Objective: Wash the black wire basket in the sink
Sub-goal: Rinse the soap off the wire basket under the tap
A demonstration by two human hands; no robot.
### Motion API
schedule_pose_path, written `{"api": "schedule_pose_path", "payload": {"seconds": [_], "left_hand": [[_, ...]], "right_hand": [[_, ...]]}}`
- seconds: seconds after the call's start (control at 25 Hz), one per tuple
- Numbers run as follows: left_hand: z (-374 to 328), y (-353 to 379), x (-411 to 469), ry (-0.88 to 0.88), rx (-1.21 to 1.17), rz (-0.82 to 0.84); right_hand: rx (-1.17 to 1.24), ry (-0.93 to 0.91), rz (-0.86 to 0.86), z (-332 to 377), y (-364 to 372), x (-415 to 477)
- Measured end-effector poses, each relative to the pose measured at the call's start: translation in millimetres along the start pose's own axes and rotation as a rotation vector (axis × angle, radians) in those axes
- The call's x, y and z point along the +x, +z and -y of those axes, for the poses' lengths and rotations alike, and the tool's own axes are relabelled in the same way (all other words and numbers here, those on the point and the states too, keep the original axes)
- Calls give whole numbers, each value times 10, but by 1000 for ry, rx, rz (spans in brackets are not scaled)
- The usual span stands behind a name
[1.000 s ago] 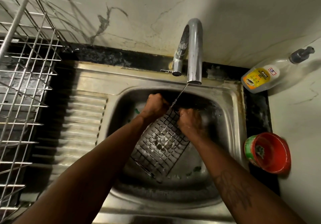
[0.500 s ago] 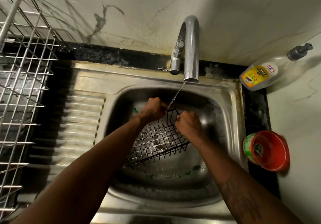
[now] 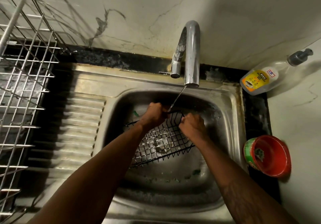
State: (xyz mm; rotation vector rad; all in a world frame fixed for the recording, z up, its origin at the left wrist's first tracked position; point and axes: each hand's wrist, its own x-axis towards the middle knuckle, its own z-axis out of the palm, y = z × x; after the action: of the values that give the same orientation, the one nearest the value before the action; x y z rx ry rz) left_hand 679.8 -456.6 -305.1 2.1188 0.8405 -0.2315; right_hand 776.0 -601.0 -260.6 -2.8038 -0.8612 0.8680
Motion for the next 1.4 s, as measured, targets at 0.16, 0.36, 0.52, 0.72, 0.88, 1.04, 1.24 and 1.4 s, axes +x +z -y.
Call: {"api": "schedule_pose_path", "payload": {"seconds": [0.16, 0.36, 0.52, 0.72, 0.88, 1.04, 1.24, 1.4], "left_hand": [[129, -193, 2, 2, 19, 27], [-49, -174, 13, 34, 43, 23], [-164, -70, 51, 47, -10, -9], [-120, -130, 45, 82, -3, 42], [20, -244, -5, 110, 66, 86], [123, -251, -32, 81, 193, 71], [123, -236, -45, 72, 148, 60], [92, -208, 26, 100, 96, 25]], "right_hand": [[60, 44, -30, -27, 22, 41], [-99, 43, -97, -48, 56, 10], [-181, -156, -210, 48, 47, 100], [-167, -243, -110, 124, -3, 139], [4, -279, -35, 98, 43, 187], [74, -279, 50, 187, 143, 222], [104, -310, 9, 161, 170, 237], [96, -350, -87, 165, 175, 274]]}}
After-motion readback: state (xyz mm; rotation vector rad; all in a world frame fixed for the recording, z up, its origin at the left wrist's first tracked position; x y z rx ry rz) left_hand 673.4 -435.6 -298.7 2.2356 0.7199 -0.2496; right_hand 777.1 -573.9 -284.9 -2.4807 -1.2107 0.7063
